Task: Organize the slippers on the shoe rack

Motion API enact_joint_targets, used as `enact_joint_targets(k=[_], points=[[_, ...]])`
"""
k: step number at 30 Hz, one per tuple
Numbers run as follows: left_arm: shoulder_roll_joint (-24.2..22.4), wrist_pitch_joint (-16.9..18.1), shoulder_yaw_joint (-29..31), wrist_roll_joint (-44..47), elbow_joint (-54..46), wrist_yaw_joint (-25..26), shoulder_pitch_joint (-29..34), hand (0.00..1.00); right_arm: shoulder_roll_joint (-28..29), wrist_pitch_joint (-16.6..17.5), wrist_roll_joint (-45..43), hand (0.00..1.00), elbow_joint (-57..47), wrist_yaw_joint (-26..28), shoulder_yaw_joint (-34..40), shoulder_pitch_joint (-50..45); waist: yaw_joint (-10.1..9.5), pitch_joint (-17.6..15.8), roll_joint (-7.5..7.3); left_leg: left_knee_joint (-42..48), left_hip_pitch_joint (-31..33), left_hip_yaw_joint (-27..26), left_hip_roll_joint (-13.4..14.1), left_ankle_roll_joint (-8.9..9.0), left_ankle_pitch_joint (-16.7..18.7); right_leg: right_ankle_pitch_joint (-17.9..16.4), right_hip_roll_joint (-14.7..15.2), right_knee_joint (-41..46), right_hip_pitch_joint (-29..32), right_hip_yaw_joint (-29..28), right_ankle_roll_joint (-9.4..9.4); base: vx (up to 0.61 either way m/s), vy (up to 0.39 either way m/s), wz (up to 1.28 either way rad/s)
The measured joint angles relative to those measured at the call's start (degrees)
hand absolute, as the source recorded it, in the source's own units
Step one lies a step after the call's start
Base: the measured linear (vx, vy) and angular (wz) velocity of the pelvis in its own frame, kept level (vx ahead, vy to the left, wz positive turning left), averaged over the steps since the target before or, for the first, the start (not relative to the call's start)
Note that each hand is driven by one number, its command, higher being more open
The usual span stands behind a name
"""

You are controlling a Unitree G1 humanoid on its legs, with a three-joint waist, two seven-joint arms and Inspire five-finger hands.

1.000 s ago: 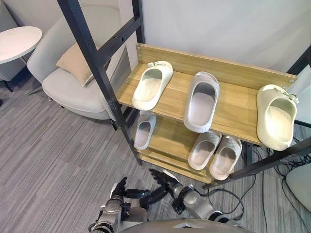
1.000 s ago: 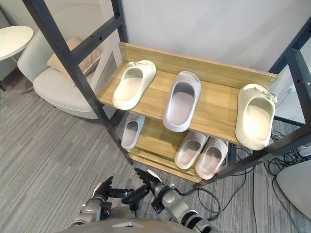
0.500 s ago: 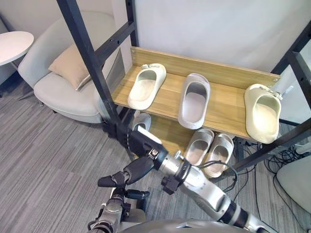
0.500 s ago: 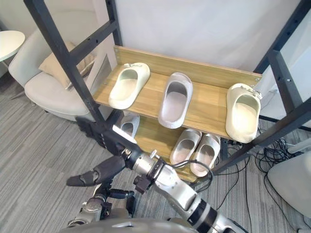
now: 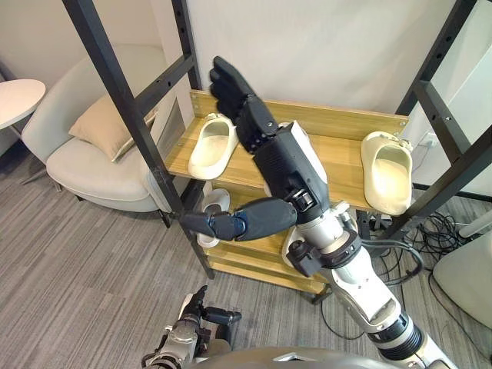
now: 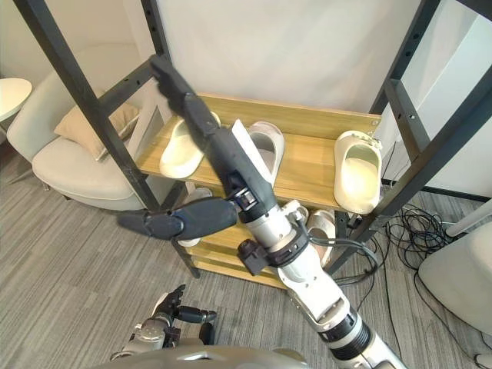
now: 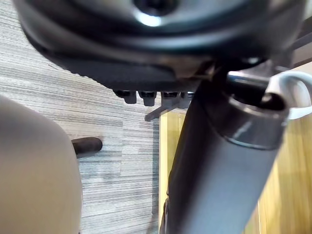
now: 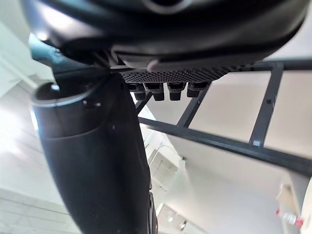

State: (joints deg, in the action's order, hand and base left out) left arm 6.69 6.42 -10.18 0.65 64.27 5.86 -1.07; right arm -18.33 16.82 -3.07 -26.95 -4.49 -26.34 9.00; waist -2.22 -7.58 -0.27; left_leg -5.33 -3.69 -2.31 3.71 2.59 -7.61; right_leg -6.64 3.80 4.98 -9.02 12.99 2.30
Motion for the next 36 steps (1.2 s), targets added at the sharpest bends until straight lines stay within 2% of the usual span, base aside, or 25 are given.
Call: enact_joint_targets(k=[3, 5, 9, 14, 19, 25, 31, 36], points=[[-0.1, 0.0, -0.1, 0.0, 0.0, 0.0, 0.1, 1.00, -0.4, 0.0, 5.2, 1.00, -1.2, -3.0, 5.9, -1.3, 0.20, 0.1, 0.18, 0.0, 0.0, 0.0, 0.1, 0.11, -0.1, 0.0, -0.2, 0.0, 0.0, 0.0, -0.04, -0.01, -0.022, 0.00], [-0.1, 0.0, -0.1, -0.1, 0.0, 0.0, 0.4, 1.00, -1.5, 0.0, 8.1, 1.00, -2.1, -5.4, 10.5, -1.9, 1.00, 0.1, 0.40, 0.0, 0.0, 0.1, 0.2, 0.12, -0.1, 0.0, -0.3, 0.0, 0.0, 0.0, -0.04, 0.00, 0.000, 0.00], [-0.1, 0.0, -0.1, -0.2, -0.5, -0.1, 0.9, 1.00, -2.8, -0.1, 14.2, 1.00, -2.5, -7.7, 15.7, -3.5, 1.20, 0.1, 0.46, 0.0, 0.1, 0.1, 0.3, 0.13, -0.1, 0.0, -0.5, 0.0, 0.0, 0.0, -0.04, 0.00, -0.008, 0.00], [-0.1, 0.0, -0.1, -0.3, -1.1, -0.7, 1.1, 1.00, -2.8, -1.3, 20.1, 1.00, -1.0, -9.2, 18.3, -4.1, 1.41, 0.0, 0.51, 0.0, 0.1, 0.2, 0.3, 0.13, -0.1, 0.0, -0.6, 0.0, 0.0, 0.0, -0.04, 0.00, 0.000, 0.00], [0.0, 0.0, 0.0, -0.3, -2.2, -1.3, 1.8, 1.00, -2.9, -4.3, 23.5, 1.00, 4.4, -9.6, 19.8, -4.1, 1.43, 0.0, 0.49, 0.0, 0.2, 0.2, 0.3, 0.13, -0.1, 0.0, -0.5, 0.0, 0.2, -0.1, -0.03, 0.00, 0.000, 0.00], [0.0, 0.0, 0.4, -0.3, -2.2, -1.7, 1.9, 1.00, -4.2, -5.8, 23.8, 1.00, 10.7, -9.7, 20.5, -4.0, 1.42, 0.0, 0.46, 0.0, 0.7, 0.2, 0.1, 0.28, 0.0, 0.1, -0.6, -0.3, 0.4, 0.0, 0.06, 0.00, 0.000, 0.00], [-0.1, -0.2, 2.2, -0.2, -2.4, -2.5, 2.0, 1.00, -4.3, -8.9, 24.3, 1.00, 19.3, -9.6, 20.6, -3.5, 1.38, -0.2, 0.33, 0.1, 2.1, 0.3, -0.2, 0.35, 0.3, 0.2, -0.4, -1.1, 1.3, 0.2, 0.26, 0.01, -0.002, 0.00], [-0.2, -0.2, 2.7, -0.2, -2.8, -2.6, 2.0, 1.00, -4.3, -8.9, 23.7, 1.00, 20.6, -9.6, 20.6, -0.9, 1.48, -0.7, 0.45, 0.3, 2.4, 0.5, -0.2, 0.49, 0.5, 0.2, -0.5, -1.7, 1.3, 0.5, 0.28, 0.00, -0.003, 0.01]])
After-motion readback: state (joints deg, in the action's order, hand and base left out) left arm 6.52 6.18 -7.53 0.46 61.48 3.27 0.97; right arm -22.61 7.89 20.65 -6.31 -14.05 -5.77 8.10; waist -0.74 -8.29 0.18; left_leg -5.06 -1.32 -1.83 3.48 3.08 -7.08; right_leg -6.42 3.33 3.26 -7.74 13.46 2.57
